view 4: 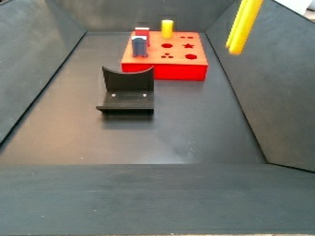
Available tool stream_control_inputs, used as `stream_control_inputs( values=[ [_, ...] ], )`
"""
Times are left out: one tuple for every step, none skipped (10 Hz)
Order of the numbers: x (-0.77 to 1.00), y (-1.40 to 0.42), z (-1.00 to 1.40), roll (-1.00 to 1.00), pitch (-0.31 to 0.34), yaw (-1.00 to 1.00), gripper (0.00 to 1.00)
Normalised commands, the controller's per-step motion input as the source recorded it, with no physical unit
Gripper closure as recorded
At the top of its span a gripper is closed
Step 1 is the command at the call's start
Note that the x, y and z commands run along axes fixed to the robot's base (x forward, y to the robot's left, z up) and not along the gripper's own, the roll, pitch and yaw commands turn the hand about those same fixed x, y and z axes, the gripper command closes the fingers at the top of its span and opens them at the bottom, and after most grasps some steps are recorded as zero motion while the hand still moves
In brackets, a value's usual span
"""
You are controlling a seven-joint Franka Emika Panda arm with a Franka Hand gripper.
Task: Pick up the square-circle object. Move up. Rotate the square-circle object. Place the square-circle object on the fixture. Regrasp the square-circle object. Move to above the board. Insert the square-circle object.
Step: Move to above the board.
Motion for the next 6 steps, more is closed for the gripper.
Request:
stream_control_inputs(
  values=[
    [-0.02, 0.06, 0.47, -0.01, 0.083, -0.04, 1.0],
    [-0.01, 0.04, 0.31, 0.0, 0.087, -0.04, 1.0],
    [0.25, -1.0, -0.01, -0.03, 0.121, 1.0, 1.0],
    [0.26, -1.0, -0.03, -0.03, 0.12, 1.0, 1.0],
    [0.26, -1.0, -0.03, -0.03, 0.121, 1.0, 1.0],
    [0.26, -1.0, -0.02, -0.05, 0.123, 1.0, 1.0]
  ],
)
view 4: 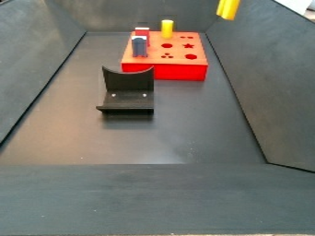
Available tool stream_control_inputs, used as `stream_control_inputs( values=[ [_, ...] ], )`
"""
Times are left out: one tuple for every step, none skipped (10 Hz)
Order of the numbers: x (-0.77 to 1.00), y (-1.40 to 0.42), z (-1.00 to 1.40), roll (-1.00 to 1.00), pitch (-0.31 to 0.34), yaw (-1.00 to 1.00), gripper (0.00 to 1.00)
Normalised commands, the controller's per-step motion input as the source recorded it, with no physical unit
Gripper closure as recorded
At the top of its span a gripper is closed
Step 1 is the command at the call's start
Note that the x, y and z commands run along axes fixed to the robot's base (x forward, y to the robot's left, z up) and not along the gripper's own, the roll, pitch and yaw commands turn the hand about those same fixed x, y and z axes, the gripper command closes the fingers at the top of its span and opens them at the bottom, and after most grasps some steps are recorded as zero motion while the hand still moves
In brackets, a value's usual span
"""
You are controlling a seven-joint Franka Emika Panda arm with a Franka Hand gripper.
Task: Pick up the square-circle object. Move up. Rotate the square-circle object. Place the square-circle object on the fixture. Regrasp the square-circle object. Move to above the board. Insert the square-circle object.
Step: Move to above the board.
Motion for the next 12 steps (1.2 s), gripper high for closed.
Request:
stream_control_inputs(
  values=[
    [0.27, -1.0, -0.02, -0.05, 0.126, 1.0, 1.0],
    [0.28, -1.0, -0.02, -0.05, 0.132, 1.0, 1.0],
    [0.28, -1.0, -0.02, -0.06, 0.135, 1.0, 1.0],
    [0.29, -1.0, -0.02, -0.06, 0.14, 1.0, 1.0],
    [0.29, -1.0, -0.01, -0.06, 0.142, 1.0, 1.0],
    [0.3, -1.0, -0.01, -0.07, 0.146, 1.0, 1.0],
    [0.31, -1.0, -0.01, -0.07, 0.149, 1.0, 1.0],
    [0.31, -1.0, 0.0, -0.07, 0.153, 1.0, 1.0],
    [0.33, -1.0, 0.0, -0.07, 0.16, 1.0, 1.0],
    [0.34, -1.0, 0.01, -0.07, 0.171, 1.0, 1.0],
    [0.36, -1.0, 0.01, -0.07, 0.181, 1.0, 1.0],
    [0.34, -0.87, 0.02, -0.07, 0.201, 1.0, 1.0]
  ],
)
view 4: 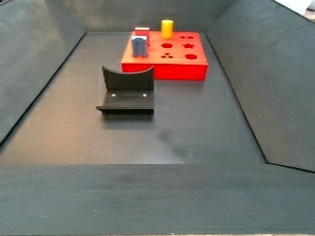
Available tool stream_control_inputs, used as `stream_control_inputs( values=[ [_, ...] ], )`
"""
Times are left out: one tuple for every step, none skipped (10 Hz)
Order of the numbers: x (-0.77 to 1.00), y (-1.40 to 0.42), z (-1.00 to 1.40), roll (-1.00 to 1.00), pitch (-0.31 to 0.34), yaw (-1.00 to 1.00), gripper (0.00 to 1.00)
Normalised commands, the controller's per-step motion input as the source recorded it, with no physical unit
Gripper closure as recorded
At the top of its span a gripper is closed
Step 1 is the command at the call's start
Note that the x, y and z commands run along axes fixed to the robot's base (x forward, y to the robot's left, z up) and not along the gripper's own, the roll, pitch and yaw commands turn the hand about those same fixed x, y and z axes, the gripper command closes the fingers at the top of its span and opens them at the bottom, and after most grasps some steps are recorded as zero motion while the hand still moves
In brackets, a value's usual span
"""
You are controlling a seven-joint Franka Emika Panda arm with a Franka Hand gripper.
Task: Pick up the square-circle object. Move up. Rotate the square-circle object. Place the square-circle object on the fixture. Regrasp the square-circle object. Move to above the board. Insert the square-circle object.
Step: Move to above the board, then insert the square-circle object.
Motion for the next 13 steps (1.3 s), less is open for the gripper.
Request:
stream_control_inputs(
  values=[
    [0.26, -0.62, 0.02, -0.07, 0.211, 1.0, 1.0],
    [0.16, -0.32, 0.02, -0.06, 0.232, 1.0, 1.0],
    [0.1, -0.19, 0.02, -0.06, 0.243, 1.0, 1.0],
    [0.07, -0.13, 0.02, -0.03, 0.219, 0.85, 1.0],
    [0.06, -0.1, 0.02, 0.0, 0.178, 0.6, 1.0],
    [0.06, -0.06, 0.02, 0.02, 0.15, 0.33, 1.0],
    [0.01, 0.0, -0.09, 0.0, 0.01, 0.0, 1.0],
    [0.0, 0.0, 0.0, 0.0, -0.001, 0.0, 1.0],
    [-0.3, 0.0, -0.09, 0.0, -0.067, 0.0, 1.0],
    [-0.42, 0.0, -0.65, 0.0, 0.0, 0.07, 1.0],
    [-0.41, -0.22, -1.0, 0.0, 0.014, 0.37, 1.0],
    [-0.43, -0.25, -1.0, 0.0, 0.0, 0.34, 1.0],
    [-0.36, -0.3, -1.0, -0.03, 0.0, 0.3, 1.0]
  ],
)
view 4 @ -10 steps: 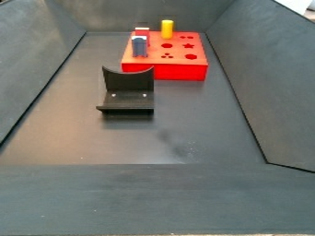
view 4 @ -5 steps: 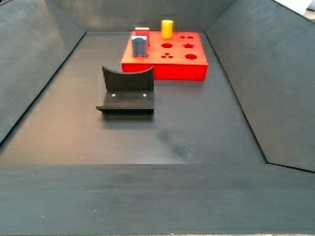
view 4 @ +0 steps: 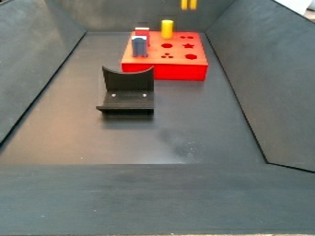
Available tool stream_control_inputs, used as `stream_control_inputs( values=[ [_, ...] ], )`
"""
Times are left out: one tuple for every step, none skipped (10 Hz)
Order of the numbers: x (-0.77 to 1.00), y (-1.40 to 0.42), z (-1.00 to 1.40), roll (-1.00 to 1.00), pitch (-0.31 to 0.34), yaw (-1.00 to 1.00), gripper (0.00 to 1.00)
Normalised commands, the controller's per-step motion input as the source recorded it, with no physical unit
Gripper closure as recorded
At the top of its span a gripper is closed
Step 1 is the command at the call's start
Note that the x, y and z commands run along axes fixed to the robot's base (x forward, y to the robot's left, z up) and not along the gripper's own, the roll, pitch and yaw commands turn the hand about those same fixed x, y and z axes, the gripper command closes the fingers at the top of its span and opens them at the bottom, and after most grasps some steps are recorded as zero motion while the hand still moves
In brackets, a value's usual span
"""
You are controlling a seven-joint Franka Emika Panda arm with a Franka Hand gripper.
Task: Pick up the square-circle object. Move up. Rotate the square-circle object. Place the square-circle object on the fixture. Regrasp the square-circle object. Move to above the board. Insert the square-circle object.
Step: Insert the square-circle object.
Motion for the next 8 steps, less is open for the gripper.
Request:
stream_control_inputs(
  values=[
    [-0.15, -0.11, -0.89, -0.09, 0.003, 0.29, 1.0],
    [-0.05, 0.0, -0.77, -0.1, 0.033, 0.26, 1.0],
    [0.0, 0.0, -0.96, -0.05, -0.069, 0.15, 1.0],
    [0.0, -0.02, -0.87, -0.06, -0.124, 0.09, 1.0],
    [-0.01, -0.1, -0.71, -0.1, -0.153, 0.03, 1.0],
    [0.0, -0.08, -0.43, -0.1, -0.153, 0.0, 1.0],
    [-0.11, -0.2, -0.43, 0.0, -0.179, 0.0, 1.0],
    [-0.09, -0.21, -0.4, 0.0, -0.144, 0.0, 1.0]
  ],
)
